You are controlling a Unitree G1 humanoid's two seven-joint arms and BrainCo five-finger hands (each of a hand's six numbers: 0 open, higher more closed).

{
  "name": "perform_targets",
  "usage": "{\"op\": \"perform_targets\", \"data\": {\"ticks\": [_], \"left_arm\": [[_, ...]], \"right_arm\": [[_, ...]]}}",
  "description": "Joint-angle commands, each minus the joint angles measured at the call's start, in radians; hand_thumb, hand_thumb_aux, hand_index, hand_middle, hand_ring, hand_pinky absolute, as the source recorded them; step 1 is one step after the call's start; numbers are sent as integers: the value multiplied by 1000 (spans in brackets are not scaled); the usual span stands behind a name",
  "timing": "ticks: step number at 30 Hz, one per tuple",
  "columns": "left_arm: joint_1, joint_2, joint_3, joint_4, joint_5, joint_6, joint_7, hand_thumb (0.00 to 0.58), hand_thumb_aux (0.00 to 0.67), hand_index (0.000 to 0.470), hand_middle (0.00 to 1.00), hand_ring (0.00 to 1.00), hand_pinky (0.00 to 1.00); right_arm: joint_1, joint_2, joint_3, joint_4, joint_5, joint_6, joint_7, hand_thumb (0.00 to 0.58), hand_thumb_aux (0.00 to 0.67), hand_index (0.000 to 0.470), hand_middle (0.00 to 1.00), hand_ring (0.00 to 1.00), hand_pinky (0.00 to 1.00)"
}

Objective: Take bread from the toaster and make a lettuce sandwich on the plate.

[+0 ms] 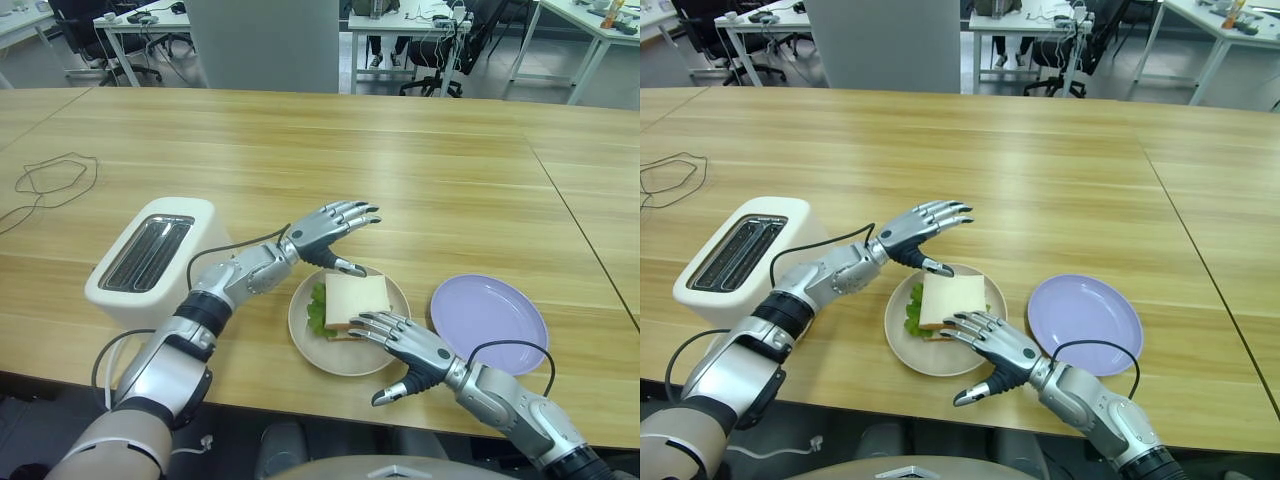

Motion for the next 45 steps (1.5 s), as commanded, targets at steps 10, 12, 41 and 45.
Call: {"op": "perform_targets", "data": {"ticks": [10, 12, 41, 45], "left_arm": [[549, 287, 110, -833, -1153, 188, -670, 363, 260, 179, 0, 0, 0], [683, 346, 142, -932, -1281, 203, -760, 577, 623, 428, 0, 0, 0], [897, 290, 85, -671, -840, 364, -1121, 580, 670, 460, 1000, 1000, 1000], [890, 264, 93, -667, -833, 352, -1113, 580, 670, 460, 1000, 1000, 1000]], "right_arm": [[153, -188, -17, -241, 898, -20, 396, 227, 147, 101, 0, 0, 0], [177, -211, -23, -264, 971, -29, 446, 580, 670, 460, 0, 0, 0], [126, 6, 125, 98, 564, 8, 533, 580, 670, 460, 1000, 1000, 1000], [112, 26, 100, 104, 555, -9, 487, 580, 670, 460, 1000, 1000, 1000]]}}
